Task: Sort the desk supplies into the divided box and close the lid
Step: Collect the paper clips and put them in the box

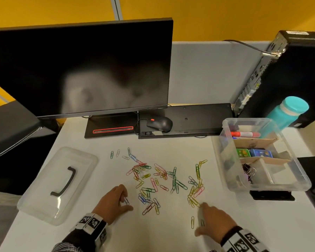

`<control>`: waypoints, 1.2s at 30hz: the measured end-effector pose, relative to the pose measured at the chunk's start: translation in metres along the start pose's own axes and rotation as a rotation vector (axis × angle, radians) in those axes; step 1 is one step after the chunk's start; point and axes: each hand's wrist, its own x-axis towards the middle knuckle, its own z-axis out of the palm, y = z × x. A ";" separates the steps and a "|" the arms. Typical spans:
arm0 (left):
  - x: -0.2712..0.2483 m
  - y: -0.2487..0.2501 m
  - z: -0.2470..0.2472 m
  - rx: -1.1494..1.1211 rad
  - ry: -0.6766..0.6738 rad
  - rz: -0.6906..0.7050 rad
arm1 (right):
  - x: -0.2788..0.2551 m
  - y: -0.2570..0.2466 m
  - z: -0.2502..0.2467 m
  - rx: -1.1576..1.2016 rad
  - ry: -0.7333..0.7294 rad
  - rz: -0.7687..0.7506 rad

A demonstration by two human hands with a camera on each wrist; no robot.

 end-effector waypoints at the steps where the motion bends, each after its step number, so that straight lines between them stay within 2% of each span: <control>1: 0.002 0.004 0.004 -0.019 0.013 -0.001 | 0.008 -0.005 0.001 0.031 0.005 -0.013; 7: 0.023 0.039 0.019 -0.137 0.067 0.008 | 0.049 -0.038 -0.006 0.499 0.162 -0.133; 12: 0.023 0.050 0.013 -0.114 0.009 0.111 | 0.041 -0.027 -0.029 0.494 0.240 -0.205; 14: 0.016 0.047 0.012 -0.030 -0.072 0.159 | 0.024 -0.011 -0.034 0.365 0.160 -0.168; 17: 0.008 0.040 0.017 0.085 -0.197 0.194 | 0.000 0.011 -0.032 0.128 -0.093 -0.019; 19: 0.008 0.037 0.021 0.078 -0.257 0.172 | -0.006 0.016 -0.021 0.111 -0.200 0.019; 21: 0.012 0.038 0.022 0.042 -0.280 0.149 | -0.003 0.010 -0.009 0.224 -0.203 0.002; 24: 0.024 0.046 0.023 0.033 -0.257 0.170 | 0.014 -0.018 0.004 0.443 -0.084 -0.039; 28: 0.045 0.052 0.014 0.012 -0.111 0.141 | 0.040 -0.055 0.002 0.723 0.027 -0.069; 32: 0.050 0.051 -0.009 -0.026 -0.036 0.125 | 0.043 -0.057 -0.022 0.916 0.140 -0.125; 34: 0.042 0.050 -0.015 0.010 -0.006 0.180 | 0.043 -0.038 -0.030 0.847 0.365 -0.197; 36: 0.032 0.051 -0.012 0.162 0.020 0.312 | 0.046 -0.011 -0.034 0.652 0.659 -0.225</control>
